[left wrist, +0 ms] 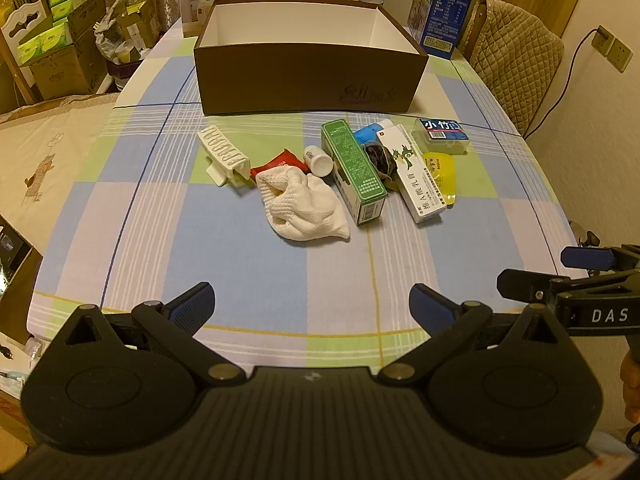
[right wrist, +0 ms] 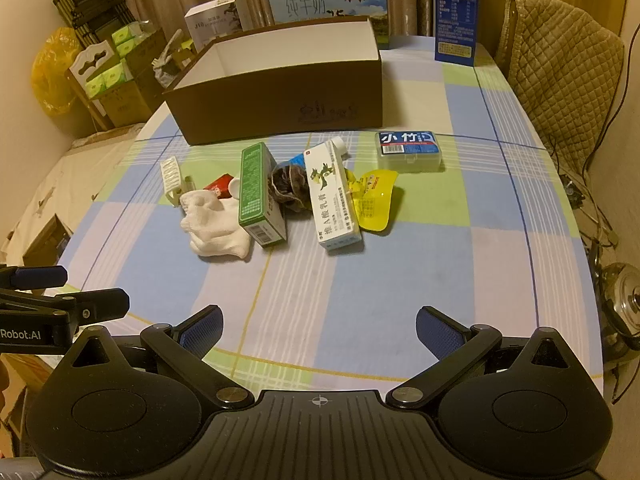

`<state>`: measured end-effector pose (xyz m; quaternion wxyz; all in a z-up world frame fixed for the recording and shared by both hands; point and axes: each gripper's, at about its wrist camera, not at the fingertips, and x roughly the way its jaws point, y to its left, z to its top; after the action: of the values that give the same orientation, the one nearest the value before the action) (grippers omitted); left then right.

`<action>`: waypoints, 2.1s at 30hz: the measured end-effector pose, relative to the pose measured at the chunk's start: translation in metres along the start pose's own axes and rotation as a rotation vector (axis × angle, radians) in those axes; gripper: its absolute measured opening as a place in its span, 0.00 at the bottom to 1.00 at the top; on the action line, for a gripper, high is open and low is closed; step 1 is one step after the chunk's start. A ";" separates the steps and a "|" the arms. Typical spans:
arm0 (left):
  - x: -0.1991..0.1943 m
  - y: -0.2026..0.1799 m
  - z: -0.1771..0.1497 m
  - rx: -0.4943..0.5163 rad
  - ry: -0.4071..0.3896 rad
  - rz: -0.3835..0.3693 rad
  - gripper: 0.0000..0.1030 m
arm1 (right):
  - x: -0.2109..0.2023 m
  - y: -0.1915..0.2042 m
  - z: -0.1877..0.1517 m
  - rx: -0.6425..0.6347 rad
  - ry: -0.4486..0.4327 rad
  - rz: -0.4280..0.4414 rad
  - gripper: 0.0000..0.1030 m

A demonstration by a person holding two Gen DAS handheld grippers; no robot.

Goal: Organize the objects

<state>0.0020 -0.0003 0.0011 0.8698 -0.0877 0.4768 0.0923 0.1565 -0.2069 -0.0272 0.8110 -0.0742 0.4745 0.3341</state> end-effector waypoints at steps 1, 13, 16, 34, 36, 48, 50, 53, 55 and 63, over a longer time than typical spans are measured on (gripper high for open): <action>0.000 0.000 0.000 -0.001 0.000 0.000 0.99 | 0.000 0.000 0.000 0.000 0.000 0.000 0.98; 0.009 -0.002 0.016 -0.030 -0.001 0.020 0.99 | 0.008 0.000 0.010 -0.019 0.005 0.005 0.98; 0.009 0.000 0.016 -0.035 -0.003 0.020 0.99 | 0.007 0.000 0.011 -0.022 0.006 0.007 0.98; 0.009 0.003 0.018 -0.061 -0.003 0.033 0.99 | 0.012 -0.003 0.020 -0.021 0.011 0.016 0.98; 0.010 0.003 0.019 -0.064 -0.002 0.035 0.99 | 0.012 -0.004 0.022 -0.022 0.007 0.020 0.98; 0.017 0.005 0.032 -0.102 -0.001 0.055 0.99 | 0.021 -0.013 0.042 -0.023 -0.003 0.060 0.96; 0.019 0.006 0.034 -0.110 0.000 0.059 0.99 | 0.024 -0.014 0.045 -0.028 -0.003 0.063 0.92; 0.021 0.007 0.038 -0.127 -0.001 0.071 0.99 | 0.030 -0.018 0.050 -0.034 -0.007 0.064 0.86; 0.023 0.008 0.041 -0.134 0.001 0.074 0.99 | 0.034 -0.020 0.054 -0.049 -0.016 0.065 0.80; 0.035 0.020 0.051 -0.184 -0.005 0.114 0.99 | 0.058 -0.024 0.066 -0.115 -0.035 0.072 0.65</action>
<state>0.0572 0.0338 -0.0030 0.8525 -0.1398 0.4683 0.1855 0.2375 -0.1689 -0.0439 0.8010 -0.0976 0.4425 0.3911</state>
